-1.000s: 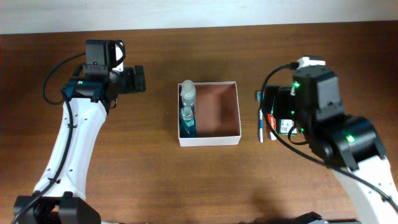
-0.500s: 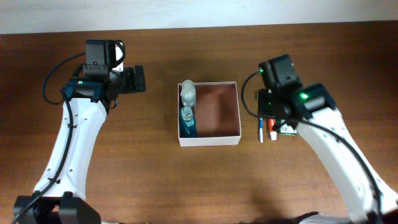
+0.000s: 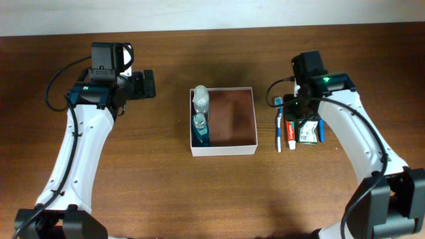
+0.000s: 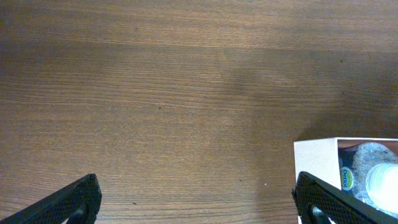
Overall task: Pack container
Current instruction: 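Move right gripper over the toothbrush and toiletries on the right, then lower right gripper onto the Colgate toothpaste tube and grasp it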
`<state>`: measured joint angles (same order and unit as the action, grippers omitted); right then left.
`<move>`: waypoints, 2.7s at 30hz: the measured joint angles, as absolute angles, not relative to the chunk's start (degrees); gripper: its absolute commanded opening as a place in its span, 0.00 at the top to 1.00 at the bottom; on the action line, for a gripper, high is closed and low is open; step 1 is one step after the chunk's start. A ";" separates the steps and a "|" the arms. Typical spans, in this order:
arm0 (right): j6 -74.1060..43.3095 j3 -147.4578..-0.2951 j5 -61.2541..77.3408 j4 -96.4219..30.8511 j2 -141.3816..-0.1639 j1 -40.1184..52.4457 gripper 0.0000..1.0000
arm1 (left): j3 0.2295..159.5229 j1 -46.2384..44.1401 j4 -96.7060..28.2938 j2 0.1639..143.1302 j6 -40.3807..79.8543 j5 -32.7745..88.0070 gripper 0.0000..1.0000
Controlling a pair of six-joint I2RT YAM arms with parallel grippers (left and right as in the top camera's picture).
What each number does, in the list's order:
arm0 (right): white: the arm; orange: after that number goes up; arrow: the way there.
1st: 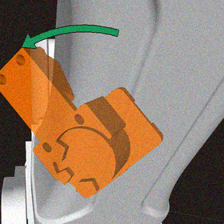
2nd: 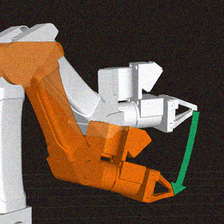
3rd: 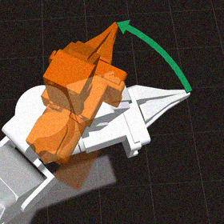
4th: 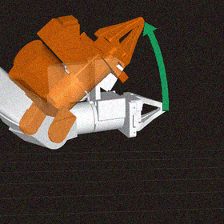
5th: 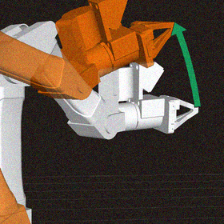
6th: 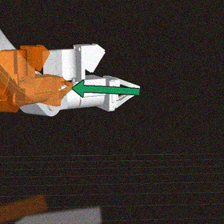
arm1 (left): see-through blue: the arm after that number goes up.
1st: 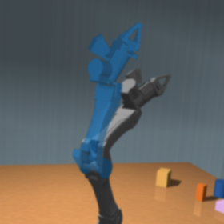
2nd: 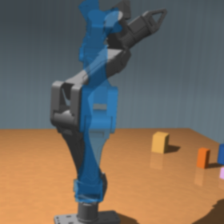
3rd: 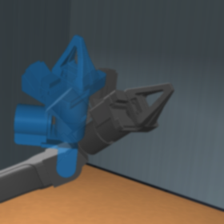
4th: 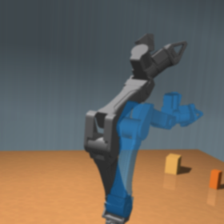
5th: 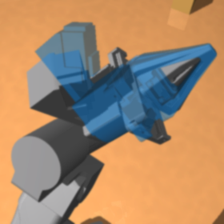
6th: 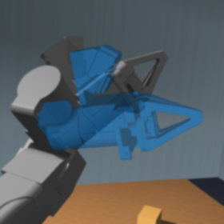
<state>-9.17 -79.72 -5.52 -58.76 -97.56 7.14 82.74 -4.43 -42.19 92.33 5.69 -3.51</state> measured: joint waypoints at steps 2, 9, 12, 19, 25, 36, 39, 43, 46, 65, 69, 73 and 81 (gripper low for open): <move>-8.12 -79.72 -4.58 -58.74 -98.00 6.94 0.64 | 82.74 -4.43 -42.19 92.33 5.69 -3.51 0.01; -6.74 -79.72 -3.16 -58.28 -99.31 6.94 0.67 | 82.74 -4.43 -42.19 92.33 5.69 -3.51 0.01; -6.66 -79.70 -2.94 -58.28 -100.12 6.94 0.67 | 82.74 -4.43 -42.19 92.33 5.69 -3.51 0.01; -6.63 -75.99 -2.85 -55.31 -101.25 6.94 0.67 | 82.74 -4.43 -42.19 92.33 5.69 -3.51 0.01; -7.14 -69.78 -2.87 -50.22 -101.34 6.94 0.66 | 82.74 -4.43 -42.19 92.33 5.69 -3.51 0.01; -7.53 -62.81 -2.85 -44.14 -101.54 6.94 0.65 | 82.74 -4.43 -42.22 92.33 5.69 -3.51 0.01; -7.51 -62.28 -2.85 -43.09 -101.54 6.94 0.65 | 82.74 -4.43 -42.19 92.33 5.69 -3.51 0.00; -7.55 -61.19 -2.85 -41.01 -101.54 6.94 0.66 | 82.74 -4.43 -42.19 92.33 5.69 -3.51 0.01; -7.55 -60.01 -2.85 -39.38 -101.54 6.94 0.66 | 82.74 -4.43 -42.19 92.33 5.69 -3.51 0.01; -9.23 -59.02 -2.92 -38.70 -102.24 4.43 0.66 | 82.74 -4.43 -42.19 92.33 5.69 -3.49 0.01; -9.28 -59.02 -2.92 -38.68 -102.28 4.43 0.70 | 82.74 -4.43 -42.22 92.33 5.69 -3.51 0.01; -9.28 -59.02 -2.90 -38.68 -102.28 4.43 0.70 | 82.74 -4.43 -42.19 92.33 5.69 -3.51 0.01; -9.26 -59.02 -2.90 -38.68 -102.28 4.43 0.69 | 82.74 -4.43 -42.19 92.33 5.69 -3.51 0.01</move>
